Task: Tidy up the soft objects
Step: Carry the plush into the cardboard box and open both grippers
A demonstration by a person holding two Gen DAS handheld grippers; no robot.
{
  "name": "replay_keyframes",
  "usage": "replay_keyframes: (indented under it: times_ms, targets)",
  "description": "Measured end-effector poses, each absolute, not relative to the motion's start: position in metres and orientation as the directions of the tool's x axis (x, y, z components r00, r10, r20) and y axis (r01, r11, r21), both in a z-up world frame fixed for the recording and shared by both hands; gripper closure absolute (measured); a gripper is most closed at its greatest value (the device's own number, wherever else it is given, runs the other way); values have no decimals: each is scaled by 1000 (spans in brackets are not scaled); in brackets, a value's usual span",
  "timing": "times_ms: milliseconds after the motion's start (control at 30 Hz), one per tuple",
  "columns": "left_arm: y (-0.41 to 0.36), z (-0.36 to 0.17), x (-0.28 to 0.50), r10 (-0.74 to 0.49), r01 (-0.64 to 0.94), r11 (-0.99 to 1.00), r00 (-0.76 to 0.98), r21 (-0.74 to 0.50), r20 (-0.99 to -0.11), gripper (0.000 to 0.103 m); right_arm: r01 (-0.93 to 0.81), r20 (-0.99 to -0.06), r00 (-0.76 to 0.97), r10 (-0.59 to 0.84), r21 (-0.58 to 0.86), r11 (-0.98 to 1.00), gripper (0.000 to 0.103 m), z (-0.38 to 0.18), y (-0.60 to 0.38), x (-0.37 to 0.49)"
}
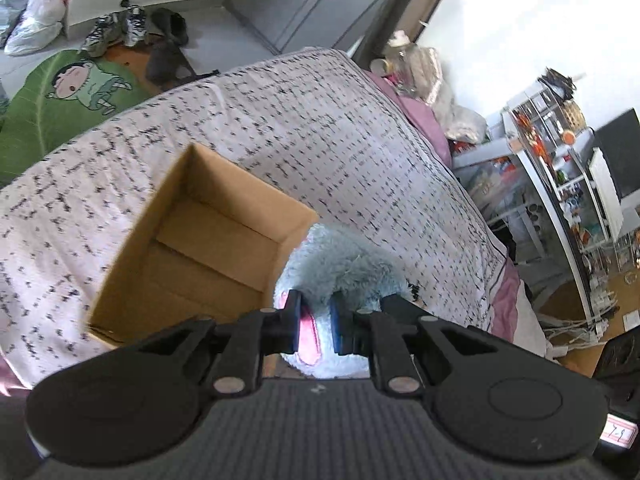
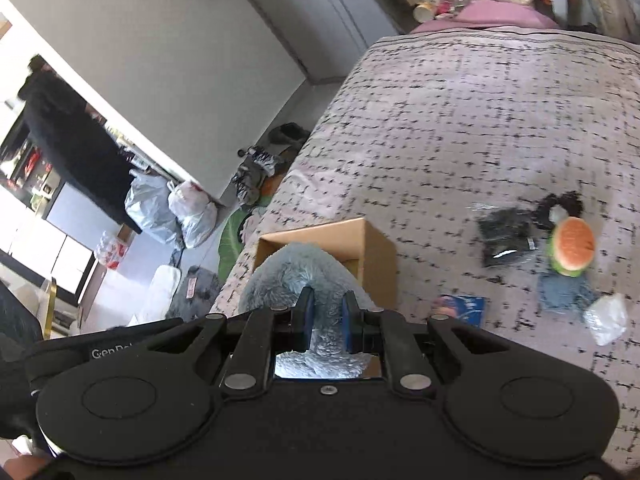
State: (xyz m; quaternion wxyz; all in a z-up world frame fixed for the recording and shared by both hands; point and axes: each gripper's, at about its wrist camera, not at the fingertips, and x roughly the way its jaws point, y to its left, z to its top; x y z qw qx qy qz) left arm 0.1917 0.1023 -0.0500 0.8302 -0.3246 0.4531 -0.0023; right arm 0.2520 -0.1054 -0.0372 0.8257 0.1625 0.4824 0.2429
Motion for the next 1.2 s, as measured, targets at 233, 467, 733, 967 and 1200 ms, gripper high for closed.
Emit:
replay_keyframes:
  times_ms: [233, 467, 733, 967, 1200]
  targets:
    - [135, -54, 186, -272, -329, 779, 588, -533, -761, 89, -269, -724, 384, 574, 507, 819, 89, -43, -72, 252]
    - [160, -62, 184, -254, -363, 771, 578, -523, -775, 89, -276, -733, 348, 585, 516, 811, 89, -52, -47, 255]
    - [179, -77, 187, -236, -396, 771, 550, -499, -801, 89, -254, -749, 308, 587, 529, 809, 89, -73, -28, 259]
    - [182, -101, 189, -241, -431, 763, 502, -481, -831, 89, -223, -775, 265, 574, 530, 818, 88, -97, -25, 260]
    - [179, -108, 190, -203, -440, 789, 471, -428, -858, 89, -222, -781, 219, 586, 545, 809, 82, -113, -26, 259]
